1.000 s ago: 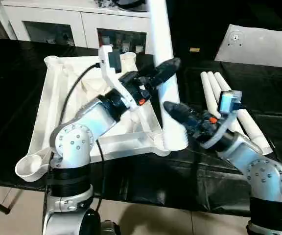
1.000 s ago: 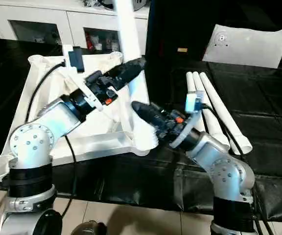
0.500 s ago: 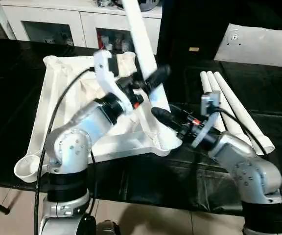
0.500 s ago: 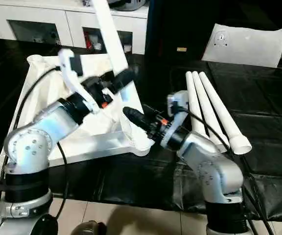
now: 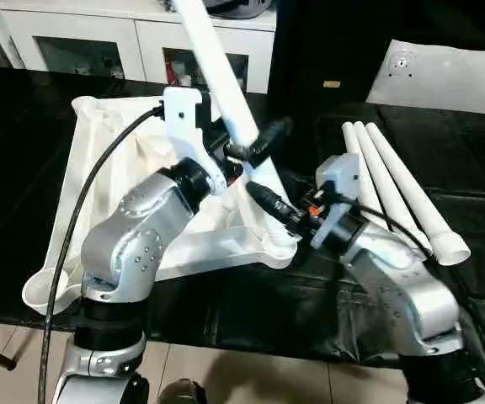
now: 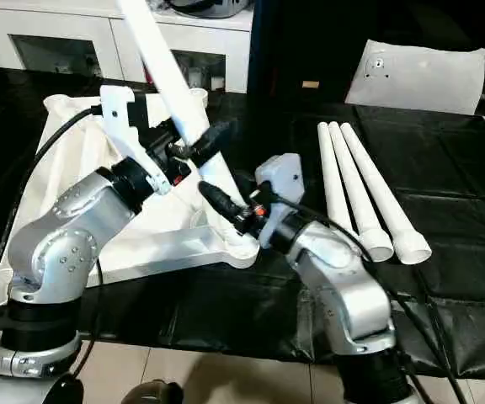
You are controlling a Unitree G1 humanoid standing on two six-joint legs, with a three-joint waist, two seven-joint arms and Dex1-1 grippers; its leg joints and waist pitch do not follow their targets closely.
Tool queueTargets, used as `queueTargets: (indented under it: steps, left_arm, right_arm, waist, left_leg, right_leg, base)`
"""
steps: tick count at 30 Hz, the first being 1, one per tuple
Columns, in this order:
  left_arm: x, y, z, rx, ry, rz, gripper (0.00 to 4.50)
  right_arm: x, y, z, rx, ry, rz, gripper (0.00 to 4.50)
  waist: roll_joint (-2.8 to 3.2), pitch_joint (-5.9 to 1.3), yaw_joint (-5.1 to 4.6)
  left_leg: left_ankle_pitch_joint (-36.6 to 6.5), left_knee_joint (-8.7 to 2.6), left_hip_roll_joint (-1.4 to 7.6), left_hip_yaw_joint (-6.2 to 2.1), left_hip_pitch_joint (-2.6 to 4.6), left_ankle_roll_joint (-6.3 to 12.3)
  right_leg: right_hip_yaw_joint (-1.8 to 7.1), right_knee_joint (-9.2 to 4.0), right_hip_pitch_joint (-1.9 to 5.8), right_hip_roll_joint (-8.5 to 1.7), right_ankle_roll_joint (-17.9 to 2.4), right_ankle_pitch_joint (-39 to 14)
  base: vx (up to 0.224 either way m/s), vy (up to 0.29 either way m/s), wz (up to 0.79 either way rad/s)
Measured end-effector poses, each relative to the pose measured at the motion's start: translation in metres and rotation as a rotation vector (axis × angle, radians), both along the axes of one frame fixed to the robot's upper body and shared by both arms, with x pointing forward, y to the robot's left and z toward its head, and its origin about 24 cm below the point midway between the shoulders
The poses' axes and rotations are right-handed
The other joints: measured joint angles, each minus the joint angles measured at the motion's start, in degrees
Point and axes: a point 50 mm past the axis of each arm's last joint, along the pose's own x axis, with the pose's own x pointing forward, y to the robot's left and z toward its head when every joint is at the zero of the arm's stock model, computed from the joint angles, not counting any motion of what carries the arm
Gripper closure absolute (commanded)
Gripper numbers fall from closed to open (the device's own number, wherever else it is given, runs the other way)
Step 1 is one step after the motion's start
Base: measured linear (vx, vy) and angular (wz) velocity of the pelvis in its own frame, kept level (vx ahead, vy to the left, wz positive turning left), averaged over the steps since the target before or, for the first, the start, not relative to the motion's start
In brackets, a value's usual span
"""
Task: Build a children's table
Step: Pick table leg
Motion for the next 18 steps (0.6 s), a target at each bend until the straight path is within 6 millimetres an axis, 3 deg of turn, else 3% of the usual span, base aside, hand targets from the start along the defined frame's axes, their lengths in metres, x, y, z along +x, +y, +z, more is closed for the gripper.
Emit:
queueTargets:
  steps: [6, 9, 18]
  left_arm:
    - [-0.001, 0.002, -0.003, 0.026, -0.034, -0.002, 0.40]
    - [-0.001, 0.003, -0.002, 0.035, -0.054, 0.000, 0.81]
    - [0.001, 0.005, -0.004, 0.051, -0.083, -0.007, 1.49]
  right_arm:
    - [-0.002, 0.002, -0.005, 0.007, -0.028, -0.005, 2.61]
    - [-0.002, 0.003, -0.006, 0.014, -0.041, -0.008, 2.61]
    - [-0.003, 0.004, -0.011, 0.025, -0.050, -0.011, 2.61]
  waist:
    - [0.04, 0.02, -0.34]
    - [0.05, 0.02, -0.57]
    - [0.11, 0.03, -1.03]
  left_leg:
    - [0.00, -0.01, 0.00, 0.00, 0.00, 0.00]
    - [0.00, -0.01, 0.00, 0.00, 0.01, 0.00]
    - [0.00, -0.01, 0.00, 0.00, 0.01, 0.00]
  right_leg:
    - [0.00, 0.01, 0.00, 0.00, -0.01, 0.00]
    - [0.00, 0.02, 0.00, 0.00, -0.01, 0.01]
    - [-0.01, 0.05, 0.00, 0.01, -0.02, 0.01]
  base:
    - [0.000, 0.000, 0.00]
    - [0.000, 0.000, 0.00]
    - [0.000, 0.000, 0.00]
